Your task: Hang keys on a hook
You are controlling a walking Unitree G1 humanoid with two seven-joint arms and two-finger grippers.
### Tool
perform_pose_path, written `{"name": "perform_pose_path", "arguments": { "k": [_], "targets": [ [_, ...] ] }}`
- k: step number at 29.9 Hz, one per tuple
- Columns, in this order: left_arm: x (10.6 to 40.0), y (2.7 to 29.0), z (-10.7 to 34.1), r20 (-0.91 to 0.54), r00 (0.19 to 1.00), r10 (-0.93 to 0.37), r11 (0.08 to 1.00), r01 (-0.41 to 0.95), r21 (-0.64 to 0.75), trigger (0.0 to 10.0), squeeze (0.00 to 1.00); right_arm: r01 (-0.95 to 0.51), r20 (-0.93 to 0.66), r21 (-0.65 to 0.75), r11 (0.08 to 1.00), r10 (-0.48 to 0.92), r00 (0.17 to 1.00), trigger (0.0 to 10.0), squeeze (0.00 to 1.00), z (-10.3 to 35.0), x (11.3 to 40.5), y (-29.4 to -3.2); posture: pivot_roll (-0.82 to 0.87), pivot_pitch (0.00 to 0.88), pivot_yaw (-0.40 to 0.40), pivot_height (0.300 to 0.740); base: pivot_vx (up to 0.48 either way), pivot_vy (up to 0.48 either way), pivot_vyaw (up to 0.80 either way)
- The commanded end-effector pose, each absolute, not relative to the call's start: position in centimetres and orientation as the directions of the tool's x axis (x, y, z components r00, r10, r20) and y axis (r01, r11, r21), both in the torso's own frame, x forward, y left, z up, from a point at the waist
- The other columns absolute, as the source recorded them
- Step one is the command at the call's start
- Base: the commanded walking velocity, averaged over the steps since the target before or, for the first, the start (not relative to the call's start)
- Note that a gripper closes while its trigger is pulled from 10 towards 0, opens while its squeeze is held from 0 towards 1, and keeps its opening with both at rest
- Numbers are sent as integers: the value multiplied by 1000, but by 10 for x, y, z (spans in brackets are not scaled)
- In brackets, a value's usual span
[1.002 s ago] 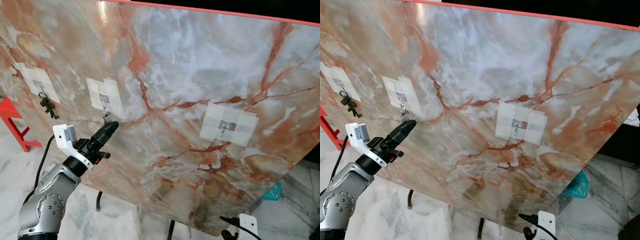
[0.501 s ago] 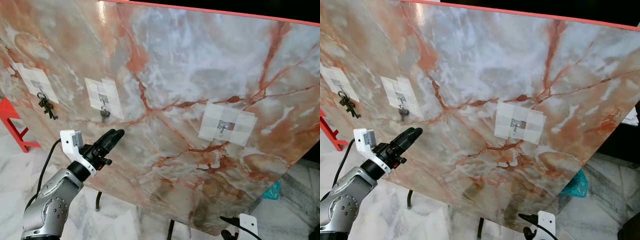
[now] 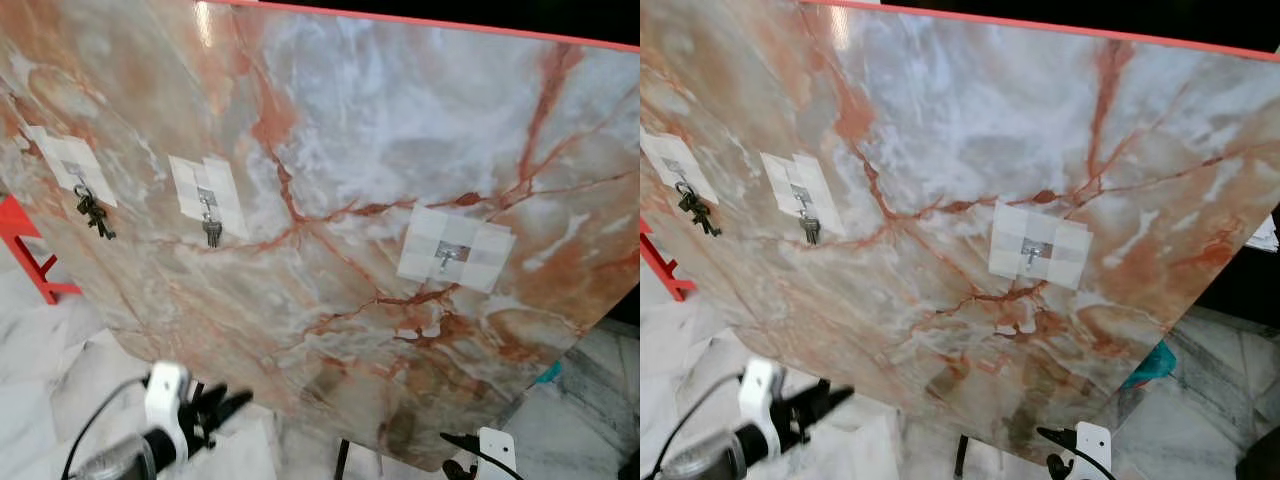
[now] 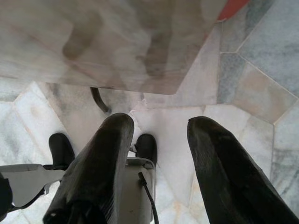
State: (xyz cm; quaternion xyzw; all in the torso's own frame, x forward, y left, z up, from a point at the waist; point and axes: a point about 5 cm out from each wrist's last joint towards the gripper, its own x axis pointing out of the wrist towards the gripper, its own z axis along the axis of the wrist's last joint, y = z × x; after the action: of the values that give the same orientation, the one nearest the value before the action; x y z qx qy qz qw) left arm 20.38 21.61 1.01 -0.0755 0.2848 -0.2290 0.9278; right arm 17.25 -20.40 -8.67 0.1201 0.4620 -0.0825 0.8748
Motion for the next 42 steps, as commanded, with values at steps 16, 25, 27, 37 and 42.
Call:
{"name": "perform_pose_path", "arguments": {
  "k": [16,25,27,37,42],
  "targets": [
    [147,250,-82,-843,506,184,983,-107,150,10000,0,251,-847,94,963,-55,529,10000,0,-89,167,-206,120,56,-26,740,0,0,0],
    [137,240,-92,-868,457,193,981,-102,164,10000,0,248,-852,86,965,-58,520,10000,0,-90,165,-206,119,40,-26,740,0,208,0],
    [135,239,-93,-872,451,190,982,-95,164,10000,0,248,-853,85,965,-58,519,10000,0,-90,165,-205,117,35,-25,740,0,386,0],
    [128,233,-98,-887,430,168,986,-86,145,10000,0,245,-854,81,966,-59,517,10000,0,-91,163,-205,115,16,-22,740,0,467,0],
    [126,231,-99,-890,427,158,987,-79,138,10000,0,243,-854,80,967,-59,517,10000,0,-91,163,-205,115,16,-22,740,0,480,0]
  ]
}}
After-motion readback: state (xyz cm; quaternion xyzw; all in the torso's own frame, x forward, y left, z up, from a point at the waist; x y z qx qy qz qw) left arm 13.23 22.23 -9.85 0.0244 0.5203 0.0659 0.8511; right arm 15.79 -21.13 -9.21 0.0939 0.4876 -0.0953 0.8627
